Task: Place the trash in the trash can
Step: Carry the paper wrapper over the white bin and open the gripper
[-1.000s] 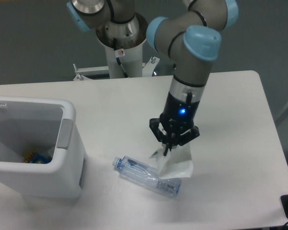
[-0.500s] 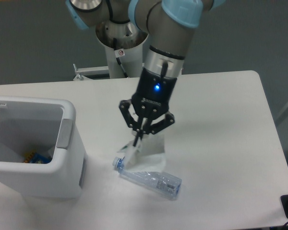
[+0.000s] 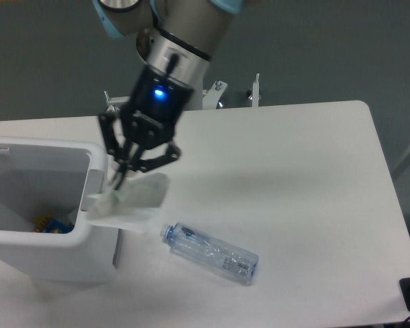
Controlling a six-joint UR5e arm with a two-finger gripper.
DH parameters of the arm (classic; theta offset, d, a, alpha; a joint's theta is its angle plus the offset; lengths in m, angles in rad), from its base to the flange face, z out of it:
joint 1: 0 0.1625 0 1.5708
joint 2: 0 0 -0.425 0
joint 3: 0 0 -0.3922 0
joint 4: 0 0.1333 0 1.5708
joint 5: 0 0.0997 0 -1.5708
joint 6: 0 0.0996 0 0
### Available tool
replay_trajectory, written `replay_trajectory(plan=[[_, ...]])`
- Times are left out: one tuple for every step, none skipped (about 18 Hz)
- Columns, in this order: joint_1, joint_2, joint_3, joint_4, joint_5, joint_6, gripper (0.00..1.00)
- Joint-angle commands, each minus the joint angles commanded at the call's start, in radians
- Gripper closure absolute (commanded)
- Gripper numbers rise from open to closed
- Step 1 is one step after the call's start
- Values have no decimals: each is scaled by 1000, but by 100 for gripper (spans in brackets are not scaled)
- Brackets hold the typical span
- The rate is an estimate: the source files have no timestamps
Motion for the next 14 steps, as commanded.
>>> replay_trajectory(plan=[[-17,0,-2,3,0,3,94],[-32,-2,-2,3,11,6,92],[-54,-3,-2,3,32,8,89],[-75,-6,-5,5,53,6,88],[-100,-9,-8,5,87,8,82],[-112,-14,-8,5,100,6,67],[-118,-20,-8,6,100,8,60],[-120,-21,-8,11,100,6,44],[-120,-25,-5,14,100,5,31],[-120,-25,-3,15,98,3,20],[-120,-25,-5,15,100,5,15],[-120,-23,-6,15,100,3,14],[-120,-23,-6,15,100,2,13],[-120,-25,-3,15,100,3,13]])
